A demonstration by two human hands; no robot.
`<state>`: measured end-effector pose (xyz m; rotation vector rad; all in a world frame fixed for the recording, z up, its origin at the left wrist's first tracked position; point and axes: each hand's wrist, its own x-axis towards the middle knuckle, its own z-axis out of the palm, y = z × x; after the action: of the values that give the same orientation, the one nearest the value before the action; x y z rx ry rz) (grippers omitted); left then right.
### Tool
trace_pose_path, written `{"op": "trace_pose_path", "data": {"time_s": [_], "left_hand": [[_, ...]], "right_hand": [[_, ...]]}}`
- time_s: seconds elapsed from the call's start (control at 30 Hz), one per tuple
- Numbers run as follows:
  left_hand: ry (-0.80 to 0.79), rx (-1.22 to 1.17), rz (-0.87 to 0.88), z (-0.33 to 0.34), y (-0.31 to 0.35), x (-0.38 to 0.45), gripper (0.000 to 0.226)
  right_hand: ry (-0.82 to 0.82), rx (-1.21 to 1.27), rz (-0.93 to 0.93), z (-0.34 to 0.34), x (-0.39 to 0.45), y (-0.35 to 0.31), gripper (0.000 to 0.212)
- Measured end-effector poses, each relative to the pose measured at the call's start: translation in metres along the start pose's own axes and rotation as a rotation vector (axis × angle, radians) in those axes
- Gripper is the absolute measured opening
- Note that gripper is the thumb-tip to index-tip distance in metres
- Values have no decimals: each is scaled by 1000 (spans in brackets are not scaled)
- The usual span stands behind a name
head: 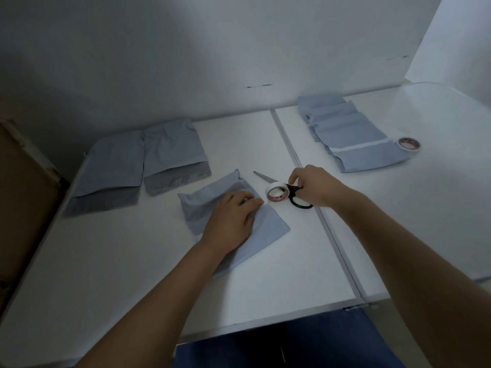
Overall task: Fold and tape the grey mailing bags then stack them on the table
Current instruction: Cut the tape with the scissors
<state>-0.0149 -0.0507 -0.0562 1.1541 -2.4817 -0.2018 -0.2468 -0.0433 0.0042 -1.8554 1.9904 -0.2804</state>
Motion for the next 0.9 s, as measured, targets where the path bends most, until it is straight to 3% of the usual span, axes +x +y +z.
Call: {"op": "trace_pose_path", "data": {"time_s": [0.2,0.33,0.43,0.53,0.63,0.73,0.9], "left_hand": [[-127,-33,-30,-11,0,17,36],[-65,-25,5,-8,-2,14,31],[-5,-18,16,-3,-2,8,30],[28,6,16,3,-2,5,33],[70,-1,2,10,-4,2,35],[111,-11,-19,13,-2,-2,36],[128,-24,-24,11,1,-4,38]], "right_hand": [[44,-188,46,11,-11,-1,28],[101,-261,135,1,-15,-8,28],[94,52,215,-9,-13,0,27],[101,638,326,-21,-19,6,27],[57,1164,233,-29,-30,1,26],[-63,1289,123,-31,-41,-14,22],[-243,1079,85,-22,-52,-26,36]]}}
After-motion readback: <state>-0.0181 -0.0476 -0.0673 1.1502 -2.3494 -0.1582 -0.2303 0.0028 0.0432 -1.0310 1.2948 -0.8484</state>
